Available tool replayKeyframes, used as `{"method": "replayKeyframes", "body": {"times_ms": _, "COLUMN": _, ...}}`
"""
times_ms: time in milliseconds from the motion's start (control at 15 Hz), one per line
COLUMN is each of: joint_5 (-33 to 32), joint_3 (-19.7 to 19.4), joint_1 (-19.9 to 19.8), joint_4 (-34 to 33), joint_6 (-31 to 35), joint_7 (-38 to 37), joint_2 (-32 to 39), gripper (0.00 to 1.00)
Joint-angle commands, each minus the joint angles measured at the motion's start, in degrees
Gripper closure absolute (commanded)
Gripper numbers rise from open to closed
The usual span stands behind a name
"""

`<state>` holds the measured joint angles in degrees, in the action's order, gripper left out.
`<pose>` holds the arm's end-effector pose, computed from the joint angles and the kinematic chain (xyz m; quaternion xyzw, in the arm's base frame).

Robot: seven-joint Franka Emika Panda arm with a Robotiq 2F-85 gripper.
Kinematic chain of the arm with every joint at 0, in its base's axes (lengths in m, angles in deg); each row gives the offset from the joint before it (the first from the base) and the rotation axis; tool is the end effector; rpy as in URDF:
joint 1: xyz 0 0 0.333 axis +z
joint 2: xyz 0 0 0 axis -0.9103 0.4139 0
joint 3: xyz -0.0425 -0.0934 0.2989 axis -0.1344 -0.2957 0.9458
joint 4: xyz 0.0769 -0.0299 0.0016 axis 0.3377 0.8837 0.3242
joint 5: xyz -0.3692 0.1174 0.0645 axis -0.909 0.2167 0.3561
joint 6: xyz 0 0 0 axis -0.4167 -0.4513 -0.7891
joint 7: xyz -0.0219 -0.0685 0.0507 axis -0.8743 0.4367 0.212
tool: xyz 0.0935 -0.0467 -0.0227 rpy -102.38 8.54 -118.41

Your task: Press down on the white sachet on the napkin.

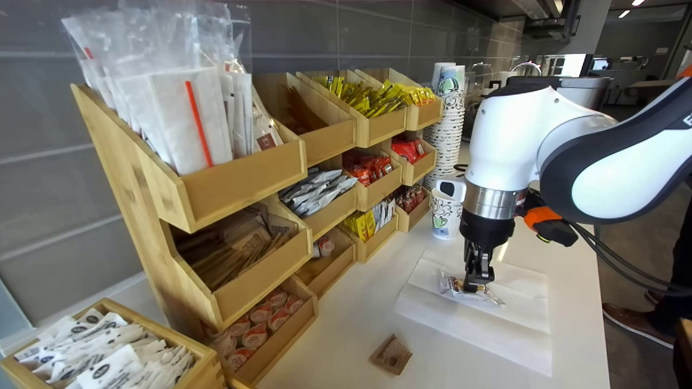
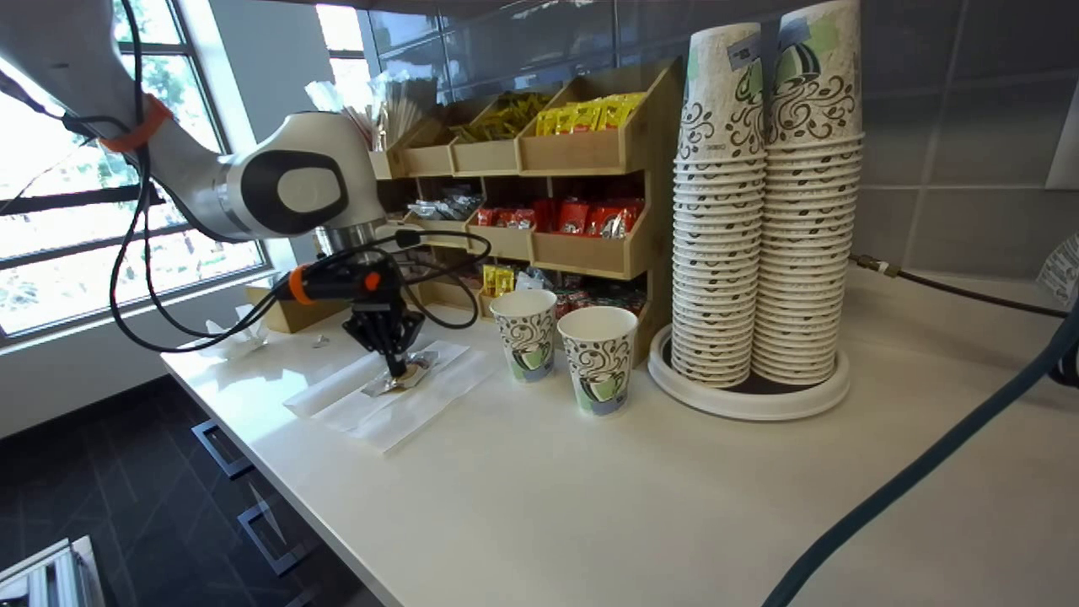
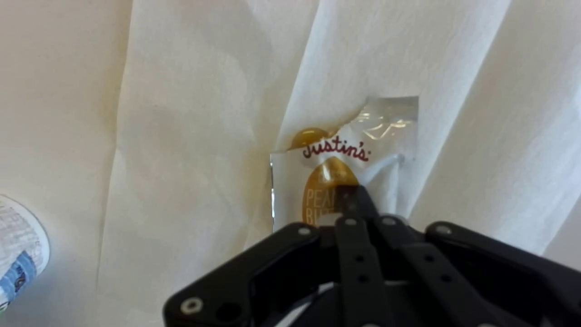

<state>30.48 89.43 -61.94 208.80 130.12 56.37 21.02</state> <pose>0.4728 0.0544 0.2779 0.9785 0.2030 0.0094 0.0340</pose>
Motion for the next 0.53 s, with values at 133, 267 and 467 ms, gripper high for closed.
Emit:
{"method": "replayKeyframes", "body": {"times_ms": 133, "joint_5": -1.2, "joint_3": 0.0, "joint_1": -0.2, "joint_4": -0.1, "joint_6": 1.7, "joint_7": -1.2, "joint_2": 2.7, "gripper": 1.0}}
{"method": "replayKeyframes", "body": {"times_ms": 267, "joint_5": -0.8, "joint_3": 0.1, "joint_1": -0.2, "joint_4": -0.2, "joint_6": 1.9, "joint_7": -0.9, "joint_2": 2.8, "gripper": 1.0}}
{"method": "replayKeyframes", "body": {"times_ms": 467, "joint_5": -0.3, "joint_3": 0.2, "joint_1": -0.2, "joint_4": -0.3, "joint_6": 2.3, "joint_7": -0.7, "joint_2": 3.0, "gripper": 1.0}}
